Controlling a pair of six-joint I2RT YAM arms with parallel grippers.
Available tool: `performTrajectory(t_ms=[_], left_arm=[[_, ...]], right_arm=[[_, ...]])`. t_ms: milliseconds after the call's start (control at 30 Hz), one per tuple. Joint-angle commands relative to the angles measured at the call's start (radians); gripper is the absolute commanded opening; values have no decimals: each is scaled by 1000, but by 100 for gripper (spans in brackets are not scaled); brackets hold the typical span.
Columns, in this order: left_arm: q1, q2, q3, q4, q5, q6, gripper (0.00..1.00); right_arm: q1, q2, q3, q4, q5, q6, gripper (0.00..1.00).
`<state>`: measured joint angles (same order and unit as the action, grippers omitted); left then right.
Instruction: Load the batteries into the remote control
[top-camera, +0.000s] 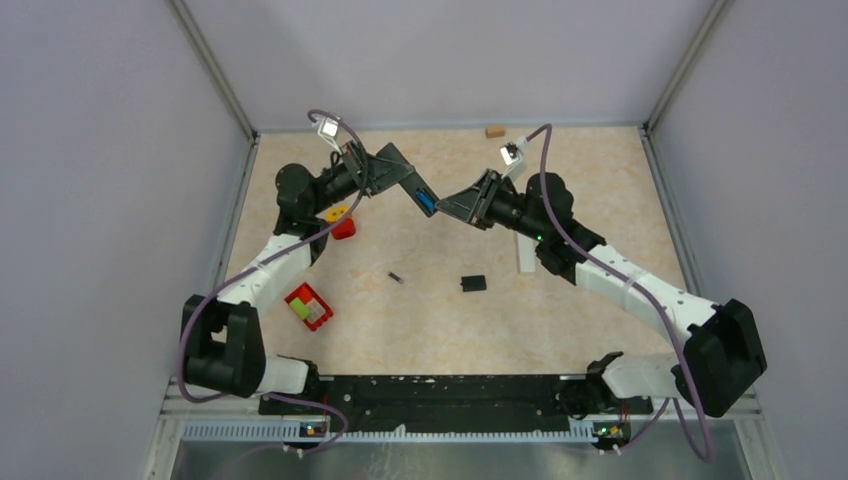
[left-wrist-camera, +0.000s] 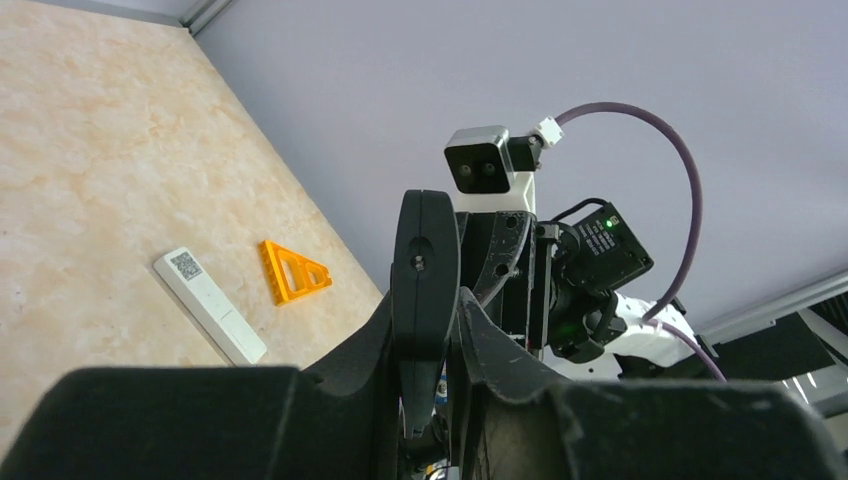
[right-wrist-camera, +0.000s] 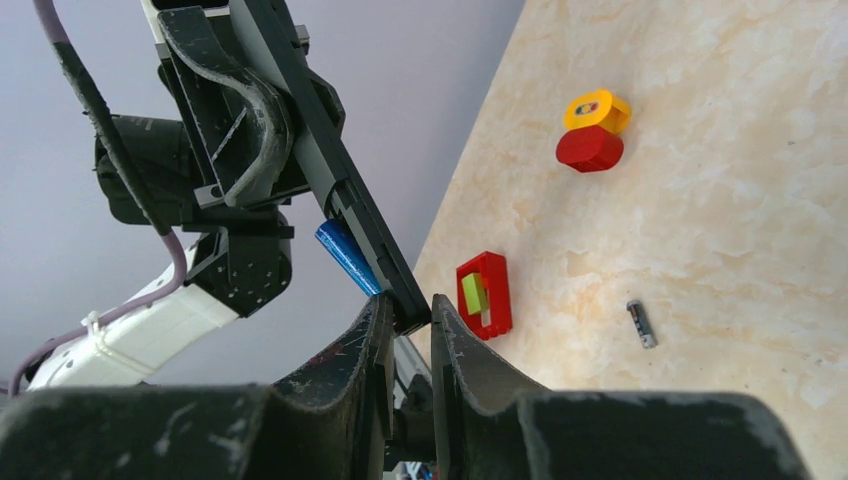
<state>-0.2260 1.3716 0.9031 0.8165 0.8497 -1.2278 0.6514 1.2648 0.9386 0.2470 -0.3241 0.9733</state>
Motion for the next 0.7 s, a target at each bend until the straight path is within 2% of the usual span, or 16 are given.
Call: performTrajectory(t_ms=[0,333,667], left_arm=[[-33,-27,-15,112,8,-65,0],[-41,12,-57,180,-48,-138,0],[-41,28,-56,169,-40,-130,0]], right_arm=[[7,55,20,-8,42,-82,14],[30,129,23,-16,77,-206,20],[37,148,60,-66,115,-296,29]])
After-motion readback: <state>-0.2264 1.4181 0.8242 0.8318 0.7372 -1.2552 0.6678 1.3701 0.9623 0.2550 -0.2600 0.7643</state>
